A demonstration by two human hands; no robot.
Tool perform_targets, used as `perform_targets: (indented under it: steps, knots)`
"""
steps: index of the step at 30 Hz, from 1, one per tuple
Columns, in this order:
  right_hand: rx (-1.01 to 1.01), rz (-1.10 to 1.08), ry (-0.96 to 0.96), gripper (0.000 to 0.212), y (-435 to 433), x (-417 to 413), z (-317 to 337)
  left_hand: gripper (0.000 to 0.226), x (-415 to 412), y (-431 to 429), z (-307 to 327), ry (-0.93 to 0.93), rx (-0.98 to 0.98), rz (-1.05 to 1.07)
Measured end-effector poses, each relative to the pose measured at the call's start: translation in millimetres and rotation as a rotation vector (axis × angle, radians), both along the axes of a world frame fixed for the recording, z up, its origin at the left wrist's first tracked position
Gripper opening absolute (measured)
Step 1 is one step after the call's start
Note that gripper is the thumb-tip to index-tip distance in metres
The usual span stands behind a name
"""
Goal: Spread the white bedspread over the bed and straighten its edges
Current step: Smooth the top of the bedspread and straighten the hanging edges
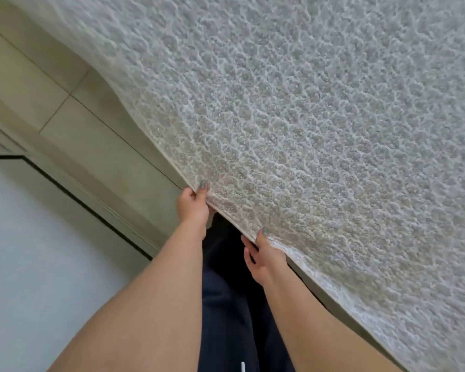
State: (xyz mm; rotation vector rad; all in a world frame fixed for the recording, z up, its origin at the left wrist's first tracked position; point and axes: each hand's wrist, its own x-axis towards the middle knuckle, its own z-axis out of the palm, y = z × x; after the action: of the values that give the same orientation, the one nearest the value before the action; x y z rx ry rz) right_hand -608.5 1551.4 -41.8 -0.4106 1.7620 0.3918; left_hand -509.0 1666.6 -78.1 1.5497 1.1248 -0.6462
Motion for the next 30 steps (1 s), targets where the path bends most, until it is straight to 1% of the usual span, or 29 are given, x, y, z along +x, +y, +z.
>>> perform_targets:
  steps: [2,3,5,7,9,11,12,13,15,16,17,19,20,22,24,26,27,30]
  knots:
    - [-0.034,0.01,0.01,0.041,2,1,2,0.026,-3,-1,-3,0.002,0.011,0.005]
    - [-0.044,-0.003,0.01,0.041,2,2,2,0.024,-3,-2,-3,0.013,-0.019,0.012]
    - [-0.029,-0.108,-0.013,0.039,1,7,4,0.016,6,1,-2,0.056,-0.158,0.053]
    - [0.037,-0.187,-0.106,0.036,3,19,5,0.003,25,9,0,0.098,-0.317,0.062]
    - [0.117,-0.182,-0.185,0.039,9,39,8,0.011,45,16,5,0.106,-0.415,0.043]
    - [0.172,-0.17,-0.239,0.045,25,65,9,0.011,73,25,10,0.061,-0.471,0.078]
    - [0.185,-0.176,-0.249,0.045,33,78,10,0.014,88,31,11,0.028,-0.471,0.118]
    - [0.193,-0.188,-0.258,0.046,41,89,10,0.024,102,36,11,-0.005,-0.465,0.159]
    - [0.2,-0.203,-0.269,0.049,56,114,13,0.059,135,48,14,-0.052,-0.412,0.25]
    - [0.198,-0.21,-0.273,0.049,65,125,12,0.074,151,55,15,-0.062,-0.349,0.274]
    - [0.196,-0.207,-0.272,0.044,73,133,10,0.078,161,60,15,-0.089,-0.236,0.26]
    - [0.198,-0.161,-0.264,0.032,91,141,11,0.057,172,72,13,-0.171,0.084,0.214]
    - [0.192,-0.125,-0.25,0.028,102,143,10,0.048,173,80,11,-0.198,0.195,0.189]
    - [0.176,-0.063,-0.206,0.024,115,138,9,0.035,165,88,9,-0.206,0.269,0.171]
    - [0.162,-0.036,-0.189,0.027,116,136,1,0.035,161,89,2,-0.171,0.263,0.144]
    - [0.132,-0.026,-0.155,0.038,117,138,-11,0.038,167,90,-4,-0.075,0.209,0.117]
    - [0.13,-0.009,-0.155,0.041,119,142,-15,0.036,171,91,-7,-0.028,0.156,0.088]
    - [0.186,0.097,-0.23,0.034,135,164,-13,0.013,183,108,-13,0.049,-0.05,0.071]
